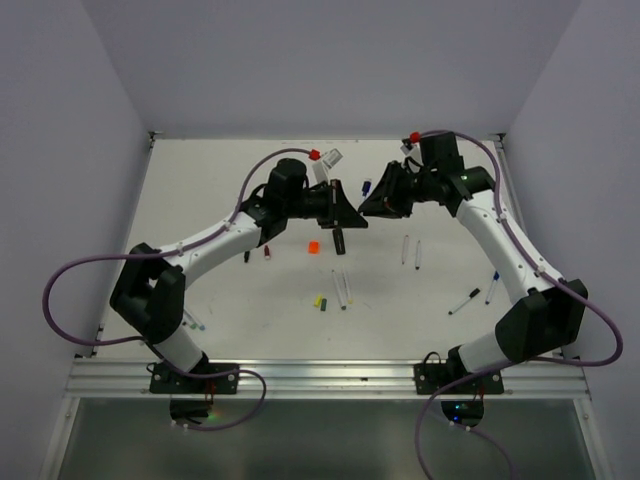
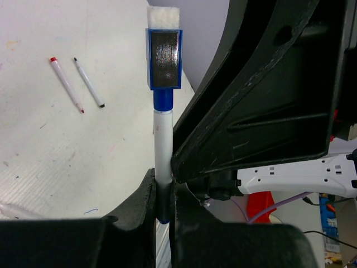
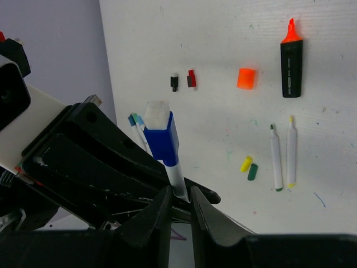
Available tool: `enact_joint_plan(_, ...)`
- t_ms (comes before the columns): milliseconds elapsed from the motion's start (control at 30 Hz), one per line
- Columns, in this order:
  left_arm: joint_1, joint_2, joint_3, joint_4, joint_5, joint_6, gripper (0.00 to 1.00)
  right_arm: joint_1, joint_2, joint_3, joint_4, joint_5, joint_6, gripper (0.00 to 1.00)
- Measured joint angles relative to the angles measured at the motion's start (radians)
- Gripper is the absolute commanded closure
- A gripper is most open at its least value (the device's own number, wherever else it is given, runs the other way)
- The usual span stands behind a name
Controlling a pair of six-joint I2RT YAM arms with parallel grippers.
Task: Open the pen caps
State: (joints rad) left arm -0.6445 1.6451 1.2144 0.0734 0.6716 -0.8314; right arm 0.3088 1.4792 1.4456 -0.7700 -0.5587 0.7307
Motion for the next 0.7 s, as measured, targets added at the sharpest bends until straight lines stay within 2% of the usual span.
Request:
enact_joint_plan(267,0.003,0.0,-0.002,0.034,0.006,-0.025,1.0,0.014,0.001,-0.01,0.054,-0.003,0.022,0.79)
enact_joint_plan(333,0.005,0.0,-0.007,0.046,0.006,-0.029,1.0,0.015,0.005,-0.01,0.061,-0.003,0.022,0.88)
enact_joint_plan(367,0.007,-0.001,-0.013,0.053,0.008,-0.034,1.0,0.016,0.007,-0.01,0.061,-0.004,0.021,1.0)
enact_joint_plan(400,0.01,-0.002,-0.019,0.059,0.011,-0.041,1.0,0.018,0.01,-0.01,0.061,-0.004,0.017,1.0)
enact_joint_plan(433,0.011,-0.002,-0.024,0.062,0.014,-0.046,0.91,0.02,0.014,-0.01,0.061,-0.003,0.014,1.0)
enact_joint_plan(467,0.014,-0.002,-0.03,0.066,0.017,-0.049,0.51,0.023,0.018,-0.01,0.061,-0.002,0.01,1.0)
enact_joint_plan(500,0.016,-0.002,-0.036,0.071,0.018,-0.045,0.36,0.024,0.021,-0.01,0.06,-0.001,0.005,1.0)
enact_joint_plan(533,0.016,-0.005,-0.044,0.08,0.02,-0.051,0.26,0.026,0.024,-0.009,0.059,0.002,0.001,1.0)
enact_joint_plan(567,0.018,-0.014,-0.056,0.084,0.02,-0.051,0.08,0.028,0.026,-0.008,0.054,0.005,-0.006,1.0)
enact_joint_plan(700,0.047,-0.089,-0.122,0.098,0.024,-0.051,0.08,0.033,0.026,-0.008,0.028,0.015,-0.048,1.0)
